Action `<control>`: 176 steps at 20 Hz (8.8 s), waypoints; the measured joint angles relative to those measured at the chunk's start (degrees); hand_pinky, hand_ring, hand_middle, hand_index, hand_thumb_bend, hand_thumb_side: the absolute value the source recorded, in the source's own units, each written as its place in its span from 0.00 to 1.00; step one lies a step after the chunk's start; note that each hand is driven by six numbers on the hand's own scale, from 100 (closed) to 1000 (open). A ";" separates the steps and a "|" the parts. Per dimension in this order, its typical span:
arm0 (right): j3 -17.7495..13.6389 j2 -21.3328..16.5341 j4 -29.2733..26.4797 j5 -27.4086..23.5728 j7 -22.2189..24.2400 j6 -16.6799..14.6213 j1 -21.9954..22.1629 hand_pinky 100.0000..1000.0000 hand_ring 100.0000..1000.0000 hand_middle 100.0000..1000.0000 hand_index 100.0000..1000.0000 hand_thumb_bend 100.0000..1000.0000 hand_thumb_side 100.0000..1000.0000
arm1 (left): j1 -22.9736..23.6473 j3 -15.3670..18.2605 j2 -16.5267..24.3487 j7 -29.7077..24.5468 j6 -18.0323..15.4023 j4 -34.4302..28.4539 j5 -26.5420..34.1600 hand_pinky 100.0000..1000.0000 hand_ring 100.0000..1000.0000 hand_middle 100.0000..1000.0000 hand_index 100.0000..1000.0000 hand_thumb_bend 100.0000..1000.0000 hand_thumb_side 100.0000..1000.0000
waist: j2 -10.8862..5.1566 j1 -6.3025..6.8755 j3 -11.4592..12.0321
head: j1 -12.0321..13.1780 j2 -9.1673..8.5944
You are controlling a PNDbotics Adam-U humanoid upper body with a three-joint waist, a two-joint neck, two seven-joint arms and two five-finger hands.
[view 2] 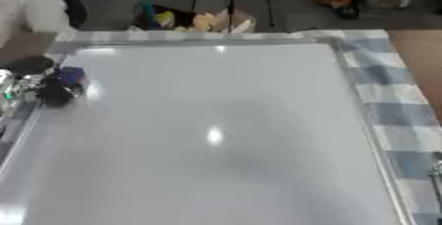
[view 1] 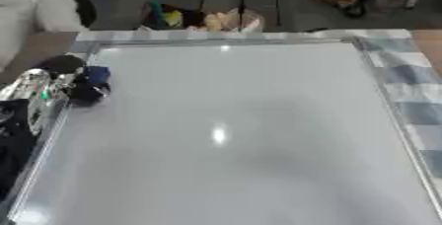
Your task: Wipe the whiteboard clean with a brush.
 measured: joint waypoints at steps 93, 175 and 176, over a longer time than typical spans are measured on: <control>0.05 0.02 0.00 -0.08 -0.16 0.14 -0.76 0.75 0.84 0.64 0.77 0.00 0.86 | 1.33 -13.10 -3.63 -12.29 -10.62 -29.37 17.79 0.15 0.29 0.28 0.67 0.00 0.86 | 0.11 0.93 -0.90 | -0.40 1.08; 0.69 1.00 0.00 -1.06 0.50 0.54 -0.10 0.75 0.84 0.63 0.76 0.00 0.85 | -2.81 -4.18 -10.19 -8.54 -14.30 -5.11 -14.86 0.27 0.50 0.48 0.84 0.48 1.00 | -2.60 0.80 0.25 | -1.06 2.40; 0.68 1.00 0.00 -1.06 0.48 0.56 0.03 0.75 0.84 0.63 0.76 0.00 0.85 | -2.49 -4.17 -9.99 -9.04 -15.34 -5.87 -12.76 0.27 0.50 0.48 0.83 0.47 1.00 | -2.60 0.84 0.29 | -1.21 2.40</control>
